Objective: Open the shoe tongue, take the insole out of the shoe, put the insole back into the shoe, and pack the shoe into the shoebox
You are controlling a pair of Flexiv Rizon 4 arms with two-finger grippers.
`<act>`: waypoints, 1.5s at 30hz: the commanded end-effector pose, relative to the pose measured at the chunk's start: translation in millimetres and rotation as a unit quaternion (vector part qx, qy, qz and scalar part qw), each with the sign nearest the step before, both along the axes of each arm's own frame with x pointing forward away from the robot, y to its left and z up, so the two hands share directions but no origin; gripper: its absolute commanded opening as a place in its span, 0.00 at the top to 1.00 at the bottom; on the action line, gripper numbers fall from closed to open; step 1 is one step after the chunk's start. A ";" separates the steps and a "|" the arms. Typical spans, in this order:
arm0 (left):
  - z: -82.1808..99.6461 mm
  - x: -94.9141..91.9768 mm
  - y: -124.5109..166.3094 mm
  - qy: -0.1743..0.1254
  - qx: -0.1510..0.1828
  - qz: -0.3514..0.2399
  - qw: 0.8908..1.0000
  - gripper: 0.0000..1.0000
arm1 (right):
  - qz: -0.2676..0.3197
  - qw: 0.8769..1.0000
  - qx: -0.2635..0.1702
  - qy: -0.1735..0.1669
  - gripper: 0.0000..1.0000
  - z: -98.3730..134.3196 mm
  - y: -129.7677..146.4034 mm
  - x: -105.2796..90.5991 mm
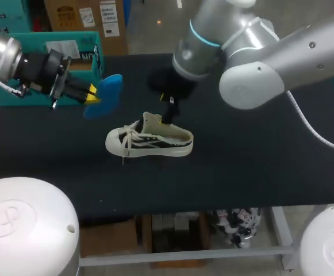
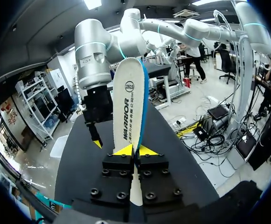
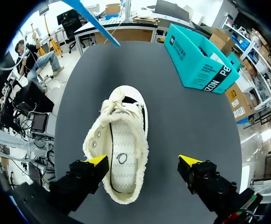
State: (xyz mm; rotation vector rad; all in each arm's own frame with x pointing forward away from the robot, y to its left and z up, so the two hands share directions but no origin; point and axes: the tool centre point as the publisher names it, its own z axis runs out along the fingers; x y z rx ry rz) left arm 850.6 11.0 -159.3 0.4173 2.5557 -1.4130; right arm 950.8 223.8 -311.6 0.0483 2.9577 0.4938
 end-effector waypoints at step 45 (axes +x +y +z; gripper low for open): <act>-24.3 -7.2 42.6 -0.049 0.018 0.017 0.998 1.00 | -0.184 0.953 -0.239 0.040 1.00 -17.0 7.7 6.9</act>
